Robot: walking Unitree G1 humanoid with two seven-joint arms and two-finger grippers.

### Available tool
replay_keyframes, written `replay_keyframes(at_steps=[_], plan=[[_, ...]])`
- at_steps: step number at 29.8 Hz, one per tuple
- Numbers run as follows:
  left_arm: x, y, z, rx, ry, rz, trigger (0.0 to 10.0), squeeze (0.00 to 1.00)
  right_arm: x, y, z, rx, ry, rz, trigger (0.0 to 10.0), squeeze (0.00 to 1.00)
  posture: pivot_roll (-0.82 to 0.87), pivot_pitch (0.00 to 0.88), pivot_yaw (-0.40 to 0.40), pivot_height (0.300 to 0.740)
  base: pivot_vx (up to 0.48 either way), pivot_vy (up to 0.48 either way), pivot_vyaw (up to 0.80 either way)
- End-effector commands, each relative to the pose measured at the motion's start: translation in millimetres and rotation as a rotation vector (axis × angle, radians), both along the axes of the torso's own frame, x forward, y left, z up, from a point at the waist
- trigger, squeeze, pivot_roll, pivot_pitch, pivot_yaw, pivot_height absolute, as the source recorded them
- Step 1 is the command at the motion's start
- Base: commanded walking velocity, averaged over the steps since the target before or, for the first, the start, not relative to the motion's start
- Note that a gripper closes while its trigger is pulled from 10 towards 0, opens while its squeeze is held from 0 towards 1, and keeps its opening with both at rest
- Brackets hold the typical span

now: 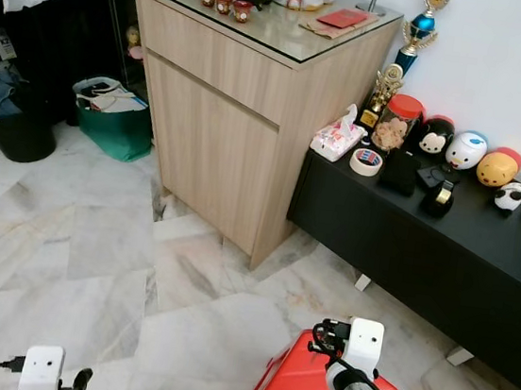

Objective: Hang keys on a hook

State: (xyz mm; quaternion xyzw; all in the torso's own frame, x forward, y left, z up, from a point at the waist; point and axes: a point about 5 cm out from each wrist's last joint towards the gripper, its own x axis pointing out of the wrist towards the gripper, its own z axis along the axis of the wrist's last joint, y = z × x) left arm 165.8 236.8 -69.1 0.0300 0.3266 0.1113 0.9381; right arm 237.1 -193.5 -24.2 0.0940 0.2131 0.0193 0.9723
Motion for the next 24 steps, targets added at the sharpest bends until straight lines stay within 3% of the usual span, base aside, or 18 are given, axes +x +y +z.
replay_keyframes(at_steps=[1,7,24], plan=[[-10.1,-3.0,-6.5,-0.024,0.044,0.003,10.0,0.00,-1.9,-4.9,-1.2,-0.012,0.006,-0.016,10.0,0.00,0.07,0.000,-0.079,0.740,0.000,0.000,0.00],[-25.2,0.4,-13.3,-0.032,0.110,0.008,10.0,0.00,-1.4,-4.5,-2.1,-0.015,0.008,-0.023,10.0,0.00,0.06,0.000,-0.074,0.740,0.000,0.000,0.00],[-45.8,5.3,-22.7,-0.056,0.232,0.013,10.0,0.00,-1.1,-4.1,-3.4,-0.018,0.007,-0.041,10.0,0.00,0.06,0.000,-0.059,0.740,-0.148,0.000,0.00]])
